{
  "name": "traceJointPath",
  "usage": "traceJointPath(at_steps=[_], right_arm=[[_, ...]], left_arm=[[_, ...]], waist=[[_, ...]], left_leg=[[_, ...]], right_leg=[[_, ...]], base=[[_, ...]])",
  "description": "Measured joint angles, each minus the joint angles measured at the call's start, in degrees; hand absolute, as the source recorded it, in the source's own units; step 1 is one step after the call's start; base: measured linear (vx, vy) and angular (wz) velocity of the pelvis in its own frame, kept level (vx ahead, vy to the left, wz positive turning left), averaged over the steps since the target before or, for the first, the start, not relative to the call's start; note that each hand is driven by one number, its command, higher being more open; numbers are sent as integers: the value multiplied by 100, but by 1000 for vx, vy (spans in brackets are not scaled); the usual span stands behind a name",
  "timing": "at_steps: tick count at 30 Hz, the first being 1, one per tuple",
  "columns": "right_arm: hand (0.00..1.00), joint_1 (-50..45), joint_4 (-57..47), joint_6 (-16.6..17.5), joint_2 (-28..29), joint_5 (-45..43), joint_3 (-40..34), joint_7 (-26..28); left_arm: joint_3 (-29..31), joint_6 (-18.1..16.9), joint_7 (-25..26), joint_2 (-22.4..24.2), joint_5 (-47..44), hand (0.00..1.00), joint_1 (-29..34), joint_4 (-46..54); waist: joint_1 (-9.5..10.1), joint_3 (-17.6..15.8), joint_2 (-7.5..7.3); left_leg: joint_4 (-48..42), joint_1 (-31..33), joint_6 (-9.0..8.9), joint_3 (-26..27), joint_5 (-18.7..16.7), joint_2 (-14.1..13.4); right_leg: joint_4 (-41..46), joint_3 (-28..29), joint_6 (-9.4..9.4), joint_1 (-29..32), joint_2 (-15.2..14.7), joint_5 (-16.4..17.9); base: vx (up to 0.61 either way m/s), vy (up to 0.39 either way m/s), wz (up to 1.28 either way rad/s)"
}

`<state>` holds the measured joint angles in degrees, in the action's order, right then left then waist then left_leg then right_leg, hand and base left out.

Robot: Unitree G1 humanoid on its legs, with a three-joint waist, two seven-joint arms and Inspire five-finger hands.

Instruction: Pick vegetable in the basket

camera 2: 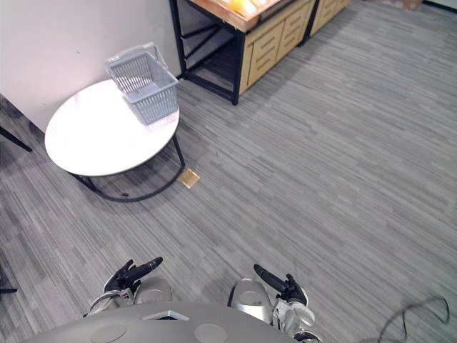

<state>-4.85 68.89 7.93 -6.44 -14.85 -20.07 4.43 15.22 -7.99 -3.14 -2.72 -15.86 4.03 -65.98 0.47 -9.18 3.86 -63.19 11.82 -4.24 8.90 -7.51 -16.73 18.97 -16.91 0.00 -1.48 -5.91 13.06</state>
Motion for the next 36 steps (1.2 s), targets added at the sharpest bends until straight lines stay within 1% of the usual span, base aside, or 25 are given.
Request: traceJointPath(at_steps=[2, 3, 4, 5, 6, 7, 8, 10, 12, 14, 15, 18, 19, 20, 22, 23, 24, 25, 28, 30, 31, 32, 33, 34, 36], right_arm=[[100, 15, -5, 34, 54, -6, -149, -18], [100, 5, -13, 28, 89, -5, -186, -32], [100, -41, -17, 29, 102, -6, -202, -37], [100, -119, -40, 28, 102, -5, -218, -45], [100, -115, -4, 2, 145, 10, -203, -70], [100, -129, -10, -1, 298, 39, -173, -105], [100, -148, -7, 1, 315, 70, -170, -71], [100, -98, 17, 11, 355, 116, -207, -50], [100, -93, 66, 30, 449, 187, -437, -34], [100, -101, 91, 25, 448, 339, -505, -1], [100, -101, 111, 21, 444, 410, -550, 7], [100, -110, 124, -2, 422, 487, -631, 9], [100, -134, 125, -9, 415, 513, -617, 8], [100, -161, 120, -6, 422, 504, -554, 5], [100, -110, 84, 17, 380, 485, -420, 11], [100, -87, -5, 33, 339, 484, -303, 17], [100, -79, -27, 45, 316, 483, -253, 23], [100, -46, -53, 65, 270, 432, -179, 54], [100, -15, -150, 108, 229, 428, -177, 114], [100, -55, -213, 104, 255, 430, -169, 112], [100, -70, -222, 105, 272, 430, -167, 113], [100, -119, -225, 90, 276, 437, -148, 118], [100, -110, -234, 98, 197, 437, -158, 117], [100, -95, -249, 113, 168, 451, -139, 115], [100, -100, -252, 118, 142, 511, -133, 116]], left_arm=[[-100, -64, 2, -51, -32, 100, 5, 11], [-117, -80, 0, -73, -32, 100, 3, 27], [-131, -87, 4, -73, -29, 100, 5, 29], [-126, -107, 57, -39, -33, 100, 24, 27], [-63, -100, 55, -104, -71, 100, 20, 24], [-76, -162, 148, -202, -4, 100, 23, 37], [-51, -222, 164, -217, -3, 100, 21, 94], [98, -161, 171, -226, -18, 100, -1, 26], [123, -129, 175, -284, -161, 100, 45, -238], [15, -60, 177, -340, -172, 100, 70, -359], [-139, -59, 175, -383, -158, 100, 84, -422], [-631, -45, 191, -526, -133, 100, 130, -473], [-705, -45, 198, -543, -132, 100, 141, -475], [-905, -46, 202, -593, -127, 100, 171, -482], [-1064, -46, 204, -619, -71, 100, 196, -496], [-1117, -45, 207, -610, 31, 100, 204, -535], [-1122, -45, 206, -601, 65, 100, 185, -546], [-1109, -46, 206, -566, 97, 100, 161, -550], [-882, -49, 208, -451, 126, 100, 112, -549], [-459, -51, 207, -368, 253, 100, 175, -525], [-361, -50, 207, -361, 255, 100, 210, -501], [-127, -48, 222, -295, 254, 100, 271, -461], [-9, -43, 220, -182, 251, 100, 264, -459], [96, -59, 167, -125, 254, 100, 267, -397], [151, -60, 185, -32, 251, 100, 282, -381]], waist=[[23, -6, -16], [33, -34, -66], [32, -32, -80], [35, -26, -72], [65, -24, -192], [34, 80, -424], [47, 82, -502], [99, 93, -533], [93, 242, -603], [95, 377, -643], [104, 396, -655], [23, 376, -638], [16, 370, -644], [5, 354, -650], [-71, 341, -622], [-110, 306, -564], [-122, 289, -536], [-160, 258, -472], [-205, 125, -333], [-180, 90, -345], [-167, 91, -384], [-122, 83, -405], [-89, 37, -251], [-56, 23, -235], [-67, 66, -207]], left_leg=[[760, 368, 50, 501, -354, 52], [1731, 440, 75, 740, -385, 190], [2345, 432, 79, 781, -363, 291], [3773, 318, 218, 767, 266, 500], [3872, 212, 318, 847, 315, 675], [4204, 74, 382, 955, 354, 978], [4066, 184, 438, 956, 239, 1016], [3721, 268, 505, 973, -105, 1002], [4022, -56, 557, 1059, -183, 1195], [4379, -282, 601, 1114, -190, 1376], [4674, -538, 632, 1169, -199, 1516], [5051, -1214, 714, 1197, -343, 1755], [5094, -1369, 723, 1173, -381, 1778], [5279, -1789, 740, 1137, -419, 1843], [5505, -2154, 741, 1074, -421, 1854], [5668, -2375, 737, 1006, -423, 1813], [5729, -2453, 732, 968, -425, 1778], [5777, -2549, 661, 838, -467, 1663], [5756, -2716, 398, 533, -604, 1317], [5742, -2833, 57, 274, -813, 1074], [5735, -2855, -47, 216, -896, 1037], [5714, -2960, -161, 134, -1056, 902], [5702, -2992, -120, 27, -1038, 742], [5638, -2951, -109, -93, -855, 682], [5643, -2958, -141, -300, -552, 585]], right_leg=[[-297, 18, 127, -317, -78, -22], [-443, 33, 310, -530, -189, 18], [-486, 30, 390, -615, -252, 58], [-505, 59, 594, -769, -342, 205], [-493, 133, 714, -835, -461, 260], [-663, 325, 669, -858, -576, 197], [-847, 337, 567, -877, -551, 27], [-1089, 495, 600, -1024, -564, -303], [-1018, 732, 612, -1024, -690, -721], [-521, 971, 643, -766, -830, -804], [314, 1214, 650, -416, -951, -827], [3057, 1558, 958, 617, -1097, -1363], [3476, 1505, 960, 753, -1099, -1398], [4244, 1160, 685, 1001, -1113, -1181], [4490, 779, 488, 1216, -1060, -748], [4301, 525, 409, 1381, -968, -387], [4091, 428, 357, 1451, -921, -270], [3423, 316, 299, 1571, -797, -134], [1483, 530, 379, 1665, -479, -229], [-157, 1141, 510, 1644, -382, -792], [-486, 1302, 555, 1620, -400, -980], [-384, 1253, 744, 1565, -342, -1661], [-36, 1104, 640, 1634, -229, -1328], [423, 1007, 534, 1764, -260, -937], [852, 759, 432, 1740, -333, -562]], base=[[364, 162, -18], [343, 206, -10], [369, 250, -2], [313, 227, -3], [399, 246, 12], [409, 183, 17], [465, 207, 19], [366, 212, 2], [353, 240, -7], [291, 189, -11], [289, 196, -11], [219, 117, 4], [319, 84, 10], [285, 56, 6], [276, 13, 15], [241, -29, 26], [210, -76, 42], [222, -130, 50], [312, -226, 61], [444, -376, 59], [454, -401, 53], [466, -407, 45], [455, -384, 52], [430, -363, 48], [405, -313, 56]])
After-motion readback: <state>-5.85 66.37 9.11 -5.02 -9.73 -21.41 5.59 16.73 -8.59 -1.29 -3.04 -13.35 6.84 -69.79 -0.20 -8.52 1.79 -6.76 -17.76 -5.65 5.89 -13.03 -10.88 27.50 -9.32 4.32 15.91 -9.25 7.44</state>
